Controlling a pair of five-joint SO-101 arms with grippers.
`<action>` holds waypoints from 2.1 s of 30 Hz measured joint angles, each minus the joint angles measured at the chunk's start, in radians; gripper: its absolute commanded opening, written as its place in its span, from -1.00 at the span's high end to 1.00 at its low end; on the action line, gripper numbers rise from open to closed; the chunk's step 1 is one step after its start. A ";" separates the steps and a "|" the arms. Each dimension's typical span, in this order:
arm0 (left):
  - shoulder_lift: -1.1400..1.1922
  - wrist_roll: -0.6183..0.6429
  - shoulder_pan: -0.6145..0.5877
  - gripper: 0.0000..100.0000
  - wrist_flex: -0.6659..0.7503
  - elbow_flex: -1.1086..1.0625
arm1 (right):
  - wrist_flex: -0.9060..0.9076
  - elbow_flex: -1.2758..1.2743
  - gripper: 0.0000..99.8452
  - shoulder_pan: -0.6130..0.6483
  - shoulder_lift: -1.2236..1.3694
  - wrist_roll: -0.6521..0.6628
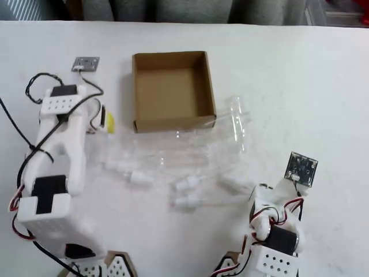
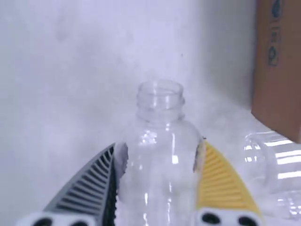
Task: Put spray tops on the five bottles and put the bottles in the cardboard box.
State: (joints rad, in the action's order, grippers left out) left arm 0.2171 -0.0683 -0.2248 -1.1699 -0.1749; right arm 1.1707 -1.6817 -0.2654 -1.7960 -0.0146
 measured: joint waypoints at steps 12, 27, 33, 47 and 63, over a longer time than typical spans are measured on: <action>0.098 0.086 0.000 0.54 0.035 0.049 | 0.000 0.000 0.97 0.000 0.000 0.014; 0.258 0.163 0.000 0.30 -0.129 0.296 | 0.000 0.000 0.97 0.000 0.000 0.014; 0.258 0.183 0.000 0.31 -0.129 0.298 | 0.000 0.000 0.97 0.000 0.000 0.014; 0.258 0.420 0.000 0.31 -0.153 0.298 | 0.000 0.000 0.97 0.000 0.000 0.014; 0.276 0.344 0.000 0.43 -0.164 0.348 | 0.000 0.000 0.97 0.000 0.000 0.014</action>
State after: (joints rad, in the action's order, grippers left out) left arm 0.4933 0.2754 -0.2248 -1.3341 0.1734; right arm 1.1707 -1.6817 -0.2654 -1.7960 -0.0008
